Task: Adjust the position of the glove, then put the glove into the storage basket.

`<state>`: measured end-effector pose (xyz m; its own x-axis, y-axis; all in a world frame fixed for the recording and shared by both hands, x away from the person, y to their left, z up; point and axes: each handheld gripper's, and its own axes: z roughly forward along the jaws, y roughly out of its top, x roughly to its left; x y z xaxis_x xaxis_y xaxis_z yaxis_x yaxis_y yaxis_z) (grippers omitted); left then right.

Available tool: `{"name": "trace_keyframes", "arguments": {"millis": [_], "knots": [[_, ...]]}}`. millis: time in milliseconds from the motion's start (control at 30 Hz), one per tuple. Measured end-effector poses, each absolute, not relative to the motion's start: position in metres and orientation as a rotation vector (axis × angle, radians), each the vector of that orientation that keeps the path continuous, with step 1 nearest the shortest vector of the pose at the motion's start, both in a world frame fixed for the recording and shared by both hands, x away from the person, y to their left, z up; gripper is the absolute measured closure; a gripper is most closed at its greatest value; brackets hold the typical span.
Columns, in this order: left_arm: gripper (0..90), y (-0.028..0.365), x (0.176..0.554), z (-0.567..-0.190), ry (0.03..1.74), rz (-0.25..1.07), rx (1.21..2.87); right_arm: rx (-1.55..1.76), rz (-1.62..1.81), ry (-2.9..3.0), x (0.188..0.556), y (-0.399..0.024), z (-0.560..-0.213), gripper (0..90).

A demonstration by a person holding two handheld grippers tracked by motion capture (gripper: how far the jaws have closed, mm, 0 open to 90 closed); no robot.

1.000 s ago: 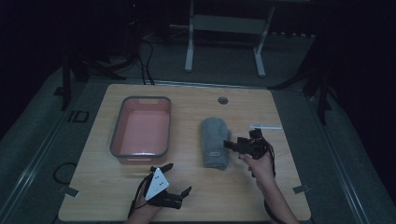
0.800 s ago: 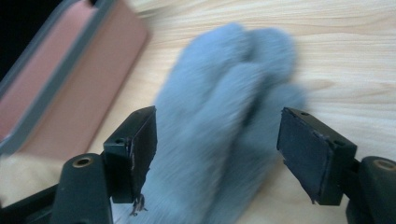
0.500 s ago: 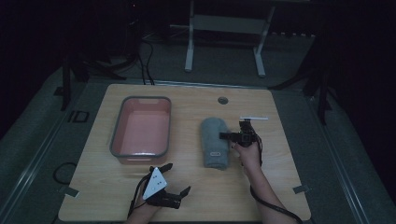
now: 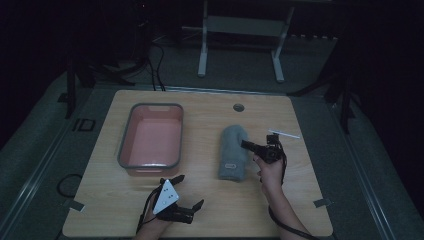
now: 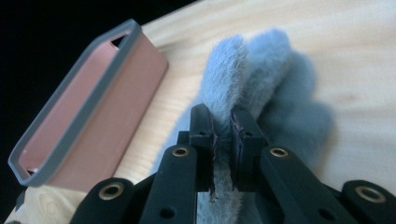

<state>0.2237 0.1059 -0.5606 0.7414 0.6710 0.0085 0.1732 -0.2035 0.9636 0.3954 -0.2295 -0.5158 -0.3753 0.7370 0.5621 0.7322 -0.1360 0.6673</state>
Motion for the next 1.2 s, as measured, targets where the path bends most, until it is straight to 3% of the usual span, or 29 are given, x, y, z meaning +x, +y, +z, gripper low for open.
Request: {"name": "trace_keyframes", "arguments": {"millis": [100,200,233,267,367,467,600,1000,1200], "knots": [[0.3,0.105,0.224,-0.561,0.671,0.518,1.753,1.828,1.518,2.072,0.399,-0.233,-0.530,75.6],[0.3,0.104,0.225,-0.560,0.677,0.514,1.758,1.872,1.447,2.115,0.402,-0.233,-0.541,64.8],[0.3,0.103,0.225,-0.559,0.675,0.505,1.763,1.872,1.447,2.115,0.402,-0.233,-0.541,64.8],[0.3,0.103,0.225,-0.558,0.678,0.503,1.765,1.863,1.438,2.125,0.402,-0.233,-0.540,58.2],[0.3,0.099,0.227,-0.550,0.678,0.480,1.778,1.804,1.429,2.139,0.399,-0.235,-0.530,49.3],[0.3,0.096,0.230,-0.545,0.684,0.452,1.782,1.731,1.384,2.151,0.393,-0.238,-0.518,44.5],[0.3,0.082,0.249,-0.529,0.725,0.363,1.790,1.703,1.341,2.165,0.385,-0.244,-0.509,42.5],[0.3,0.049,0.314,-0.503,0.773,0.340,1.869,1.577,1.270,2.266,0.378,-0.246,-0.503,42.6],[0.3,0.032,0.343,-0.503,0.844,0.303,1.899,1.526,1.281,2.345,0.377,-0.243,-0.509,37.6]]}}
